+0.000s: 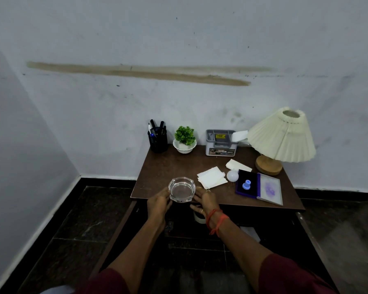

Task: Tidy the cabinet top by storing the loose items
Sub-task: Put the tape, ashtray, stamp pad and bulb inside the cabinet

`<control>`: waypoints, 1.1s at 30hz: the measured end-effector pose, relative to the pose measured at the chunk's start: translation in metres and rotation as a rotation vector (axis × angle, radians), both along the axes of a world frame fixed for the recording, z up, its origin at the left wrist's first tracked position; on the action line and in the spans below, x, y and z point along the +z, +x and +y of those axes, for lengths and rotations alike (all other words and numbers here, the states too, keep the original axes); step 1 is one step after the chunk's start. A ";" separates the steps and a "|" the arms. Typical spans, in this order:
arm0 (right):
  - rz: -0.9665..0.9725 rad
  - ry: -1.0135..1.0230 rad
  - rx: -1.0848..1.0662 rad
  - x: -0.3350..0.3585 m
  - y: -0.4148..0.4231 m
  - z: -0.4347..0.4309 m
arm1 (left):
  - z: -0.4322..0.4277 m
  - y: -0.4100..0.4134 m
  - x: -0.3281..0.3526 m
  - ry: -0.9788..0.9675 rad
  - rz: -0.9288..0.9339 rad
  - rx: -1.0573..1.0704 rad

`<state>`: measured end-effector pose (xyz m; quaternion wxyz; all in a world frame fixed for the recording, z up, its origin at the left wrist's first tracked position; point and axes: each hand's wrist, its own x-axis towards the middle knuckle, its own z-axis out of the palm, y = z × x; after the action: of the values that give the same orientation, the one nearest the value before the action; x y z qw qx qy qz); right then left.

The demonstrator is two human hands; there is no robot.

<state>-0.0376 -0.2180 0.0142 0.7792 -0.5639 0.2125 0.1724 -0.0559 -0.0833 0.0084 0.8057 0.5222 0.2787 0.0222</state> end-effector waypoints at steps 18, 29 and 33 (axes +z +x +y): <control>0.012 0.013 -0.101 -0.014 -0.072 0.012 | 0.007 -0.075 -0.018 0.017 -0.004 0.165; 0.038 -0.016 -0.140 -0.037 -0.095 0.016 | 0.008 -0.102 -0.025 -0.016 0.010 0.215; 0.056 -0.020 -0.134 -0.049 -0.090 0.018 | 0.010 -0.098 -0.039 -0.020 0.041 0.215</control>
<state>-0.1280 -0.1998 -0.0344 0.7772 -0.5510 0.2731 0.1334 -0.1537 -0.0729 -0.0306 0.7980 0.4814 0.3499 0.0948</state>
